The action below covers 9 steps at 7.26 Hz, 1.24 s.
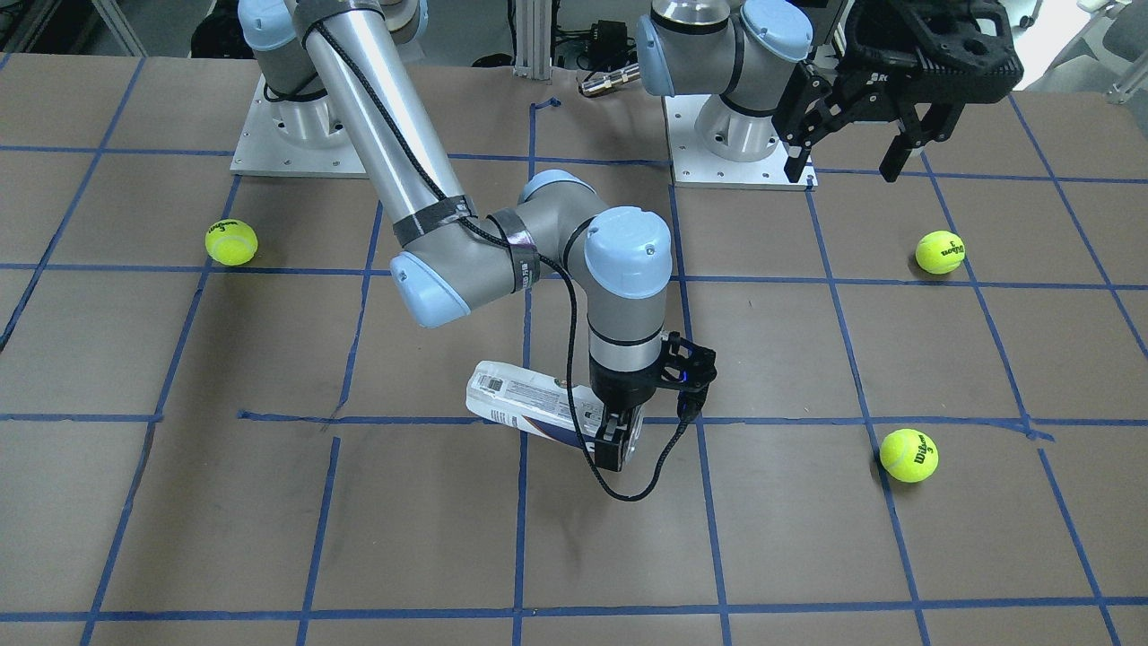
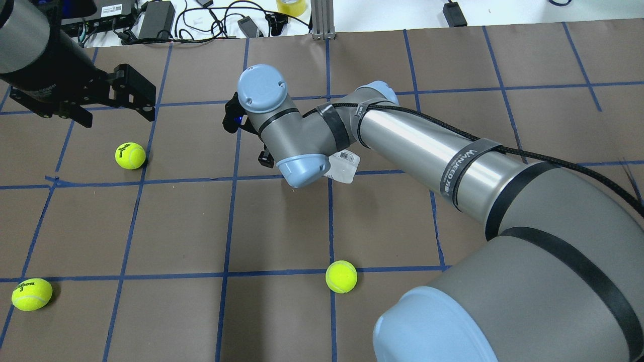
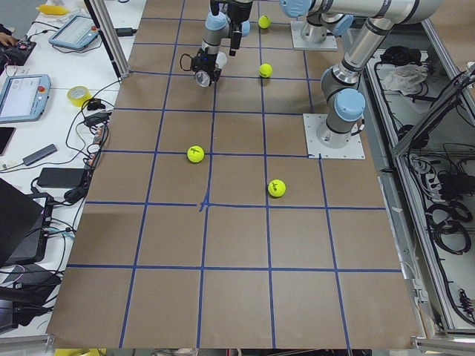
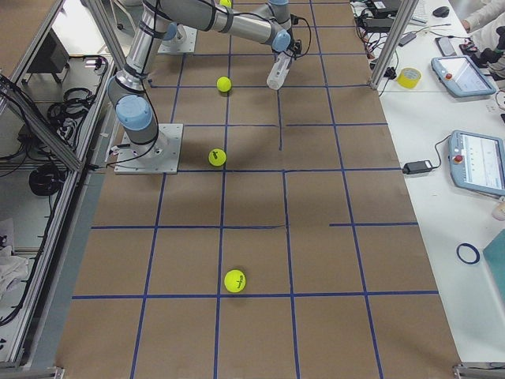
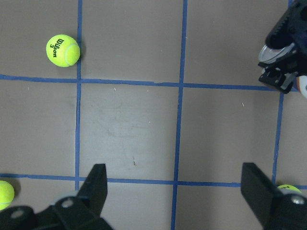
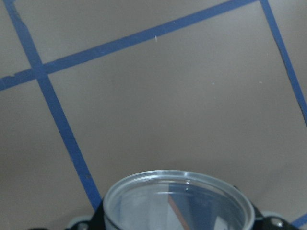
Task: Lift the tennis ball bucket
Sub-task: 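Lay the tube on its side and open the right gripper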
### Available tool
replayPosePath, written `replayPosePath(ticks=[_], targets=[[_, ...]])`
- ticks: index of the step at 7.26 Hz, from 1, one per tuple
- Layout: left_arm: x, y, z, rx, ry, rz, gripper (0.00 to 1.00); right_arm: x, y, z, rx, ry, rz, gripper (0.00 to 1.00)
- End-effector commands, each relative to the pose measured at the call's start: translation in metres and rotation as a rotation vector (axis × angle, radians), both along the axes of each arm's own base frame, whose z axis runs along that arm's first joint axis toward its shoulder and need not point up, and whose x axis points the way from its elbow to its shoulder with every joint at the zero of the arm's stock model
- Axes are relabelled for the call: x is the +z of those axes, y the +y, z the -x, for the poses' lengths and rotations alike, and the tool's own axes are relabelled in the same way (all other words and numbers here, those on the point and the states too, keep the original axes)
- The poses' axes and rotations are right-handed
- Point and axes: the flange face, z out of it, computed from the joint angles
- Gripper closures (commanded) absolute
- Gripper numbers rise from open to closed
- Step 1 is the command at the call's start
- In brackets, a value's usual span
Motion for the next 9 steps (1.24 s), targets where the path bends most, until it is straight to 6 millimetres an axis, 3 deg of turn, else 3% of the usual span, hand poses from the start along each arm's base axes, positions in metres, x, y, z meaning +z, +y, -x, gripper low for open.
replayPosePath(ticks=[1,4,6,7,9], targets=[[0.0,0.0,0.0,0.0,0.0,-0.001,0.0,-0.02,0.007,-0.012,0.214,0.044,0.003,0.54],[0.0,0.0,0.0,0.0,0.0,-0.001,0.0,-0.026,0.018,-0.029,0.337,-0.047,-0.043,0.46],[0.0,0.0,0.0,0.0,-0.001,-0.001,0.0,-0.027,0.019,-0.029,0.375,-0.039,-0.04,0.42],[0.0,0.001,0.0,0.0,-0.001,-0.007,0.0,-0.029,0.021,-0.031,0.375,-0.043,-0.046,0.0],[-0.005,-0.001,0.004,-0.011,0.012,-0.018,0.0,-0.025,0.022,-0.031,0.342,-0.052,-0.048,0.0]])
